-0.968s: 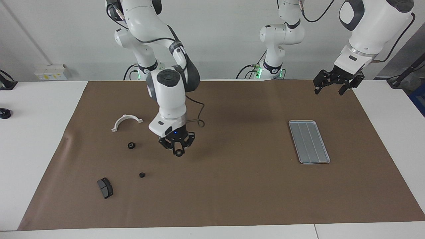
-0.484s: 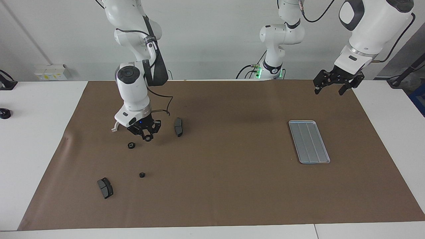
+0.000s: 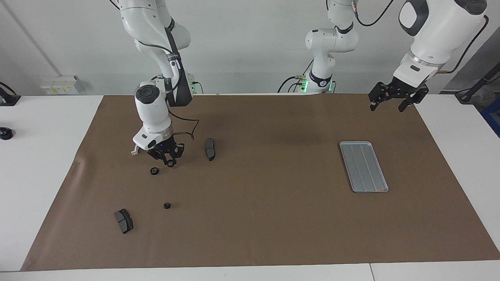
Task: Place bearing gear from tray to pile
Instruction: 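Lower the third gear beside the other gears with the right gripper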
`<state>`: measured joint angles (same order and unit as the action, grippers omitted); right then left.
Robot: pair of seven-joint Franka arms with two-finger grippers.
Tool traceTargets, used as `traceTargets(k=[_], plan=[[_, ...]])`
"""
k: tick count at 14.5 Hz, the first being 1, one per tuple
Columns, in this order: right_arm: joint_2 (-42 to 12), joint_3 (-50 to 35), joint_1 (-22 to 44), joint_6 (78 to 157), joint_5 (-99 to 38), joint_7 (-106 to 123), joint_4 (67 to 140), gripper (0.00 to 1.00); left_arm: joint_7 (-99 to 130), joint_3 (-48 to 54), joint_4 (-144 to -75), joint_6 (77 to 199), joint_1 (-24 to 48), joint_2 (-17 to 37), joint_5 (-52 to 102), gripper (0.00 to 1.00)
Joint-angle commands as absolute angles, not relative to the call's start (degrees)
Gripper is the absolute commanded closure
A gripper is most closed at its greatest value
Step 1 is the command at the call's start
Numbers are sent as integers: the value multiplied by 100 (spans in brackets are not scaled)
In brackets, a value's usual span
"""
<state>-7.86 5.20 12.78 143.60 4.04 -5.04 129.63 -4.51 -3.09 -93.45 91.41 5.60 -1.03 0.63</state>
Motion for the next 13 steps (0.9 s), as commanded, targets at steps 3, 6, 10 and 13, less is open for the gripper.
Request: traceTargets(k=[3, 6, 10, 13], plan=[[-729, 448, 1213, 14625, 290, -623, 13175, 0, -431, -272, -9519, 9167, 510, -272, 0, 0], [-791, 448, 1195, 14564, 290, -773, 12886, 0, -431, -272, -9519, 9167, 510, -272, 0, 0], [-695, 492, 1090, 13644, 290, -800, 12131, 0, -431, -272, -9519, 9167, 510, -272, 0, 0], [-520, 492, 871, 12835, 281, -809, 11585, 0, -431, -272, -9519, 9167, 510, -272, 0, 0]])
